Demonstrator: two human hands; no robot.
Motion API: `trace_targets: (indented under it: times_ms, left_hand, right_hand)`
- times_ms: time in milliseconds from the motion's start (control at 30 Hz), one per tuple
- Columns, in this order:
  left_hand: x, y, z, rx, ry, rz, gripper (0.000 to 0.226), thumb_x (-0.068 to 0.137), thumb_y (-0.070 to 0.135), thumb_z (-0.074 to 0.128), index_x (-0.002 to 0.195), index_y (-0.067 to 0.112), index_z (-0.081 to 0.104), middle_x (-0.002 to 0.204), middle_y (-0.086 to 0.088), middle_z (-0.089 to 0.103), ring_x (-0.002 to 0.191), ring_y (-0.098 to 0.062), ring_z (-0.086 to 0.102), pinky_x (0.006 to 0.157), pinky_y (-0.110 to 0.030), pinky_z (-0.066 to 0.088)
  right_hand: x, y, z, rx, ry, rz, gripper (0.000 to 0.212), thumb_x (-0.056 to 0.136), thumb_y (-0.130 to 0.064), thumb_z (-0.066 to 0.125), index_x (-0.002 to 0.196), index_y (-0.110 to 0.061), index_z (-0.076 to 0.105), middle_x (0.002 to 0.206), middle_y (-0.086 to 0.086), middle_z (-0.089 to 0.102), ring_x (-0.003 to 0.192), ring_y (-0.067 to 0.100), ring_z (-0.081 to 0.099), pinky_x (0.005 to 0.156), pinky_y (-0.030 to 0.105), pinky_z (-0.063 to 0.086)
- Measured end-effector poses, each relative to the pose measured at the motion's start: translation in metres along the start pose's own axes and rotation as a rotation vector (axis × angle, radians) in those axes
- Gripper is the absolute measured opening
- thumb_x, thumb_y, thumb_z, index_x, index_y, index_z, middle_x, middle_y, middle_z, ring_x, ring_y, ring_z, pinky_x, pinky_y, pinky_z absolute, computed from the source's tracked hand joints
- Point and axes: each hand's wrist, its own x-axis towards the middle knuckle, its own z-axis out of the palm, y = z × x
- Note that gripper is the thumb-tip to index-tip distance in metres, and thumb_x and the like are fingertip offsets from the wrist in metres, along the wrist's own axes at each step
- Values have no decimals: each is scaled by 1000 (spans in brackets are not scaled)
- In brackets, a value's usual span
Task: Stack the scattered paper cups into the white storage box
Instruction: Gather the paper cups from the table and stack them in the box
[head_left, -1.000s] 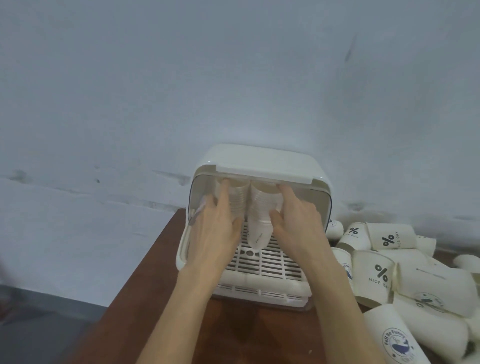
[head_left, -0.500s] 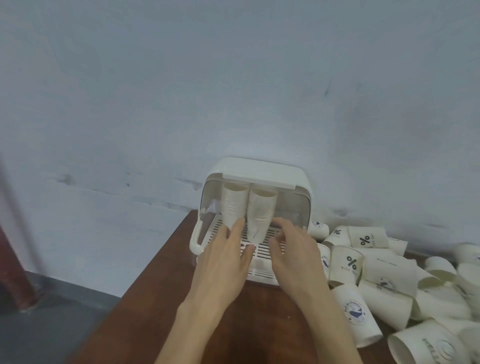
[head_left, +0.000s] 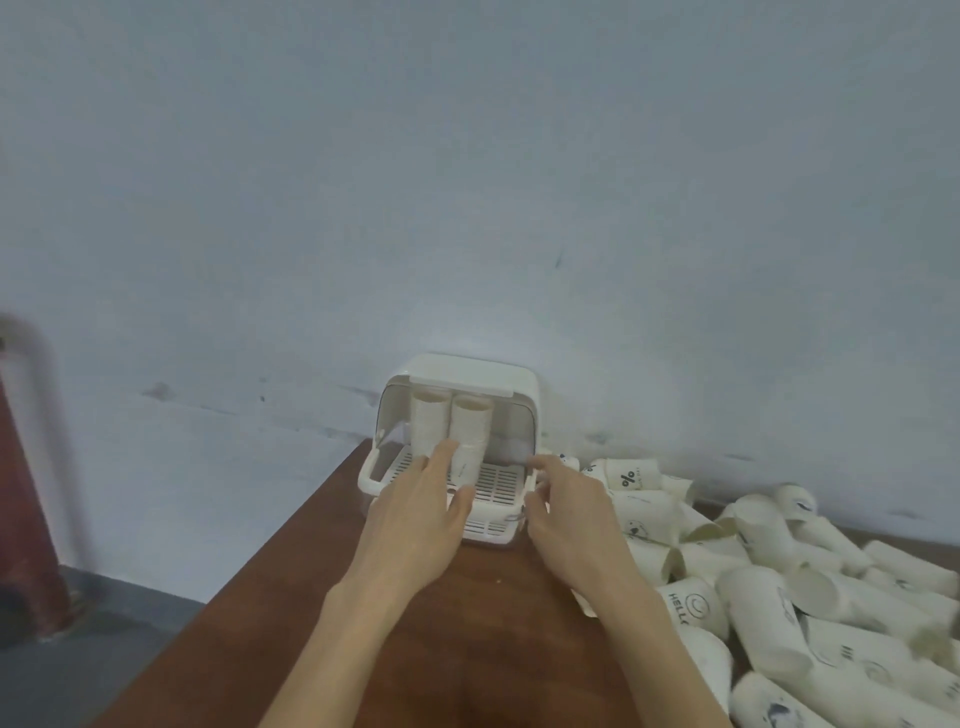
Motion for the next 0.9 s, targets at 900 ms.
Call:
trace_targets:
  times_ms: [900]
  left_hand:
    - [-75, 113, -14, 7, -33, 92, 40, 96, 38, 45, 135, 29, 38, 93, 2, 63, 89, -22, 59, 80, -42, 49]
  right_hand:
    - [-94, 55, -142, -81, -133, -10, 40, 92, -18, 43, 132, -24, 47, 84, -9, 64, 91, 14, 56, 74, 28, 41]
